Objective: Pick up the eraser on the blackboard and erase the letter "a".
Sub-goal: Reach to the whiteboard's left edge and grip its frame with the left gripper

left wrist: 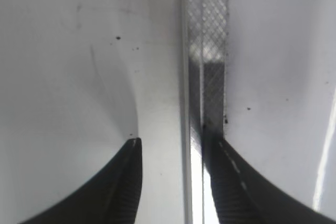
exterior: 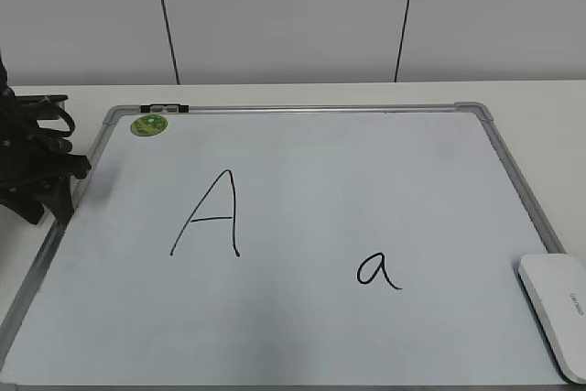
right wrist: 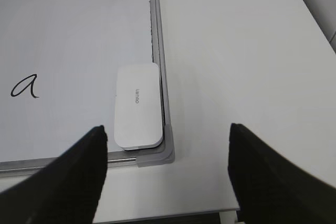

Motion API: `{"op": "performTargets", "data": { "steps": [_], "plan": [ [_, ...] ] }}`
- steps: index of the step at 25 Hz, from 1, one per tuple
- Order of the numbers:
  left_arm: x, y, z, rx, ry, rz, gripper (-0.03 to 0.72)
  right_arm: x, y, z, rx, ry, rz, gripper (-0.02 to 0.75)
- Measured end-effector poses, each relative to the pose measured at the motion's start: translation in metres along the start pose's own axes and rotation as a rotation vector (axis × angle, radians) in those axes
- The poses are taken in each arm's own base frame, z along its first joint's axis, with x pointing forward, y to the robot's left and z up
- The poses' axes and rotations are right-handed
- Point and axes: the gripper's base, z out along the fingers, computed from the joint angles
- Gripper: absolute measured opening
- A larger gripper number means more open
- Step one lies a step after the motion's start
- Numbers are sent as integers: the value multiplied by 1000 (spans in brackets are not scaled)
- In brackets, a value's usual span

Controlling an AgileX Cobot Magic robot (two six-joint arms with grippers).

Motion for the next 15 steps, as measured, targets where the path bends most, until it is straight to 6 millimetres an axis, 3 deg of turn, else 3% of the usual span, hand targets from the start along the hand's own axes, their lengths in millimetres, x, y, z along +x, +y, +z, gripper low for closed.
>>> {"op": "performTargets", "data": {
  "steps": [3,7,12,15],
  "plan": [
    [0,-1,0,6,3,-4,265,0,0,0,0,0,0,534],
    [0,-3,0,21,5,-14,62,0,0,0,0,0,0,534],
    [0,-3,0,25,5,-17,30,-2,0,2,1,16,-1,534],
    [0,-3,0,25,5,-17,30,-20,2,14,5,121,-8,534]
  ]
}}
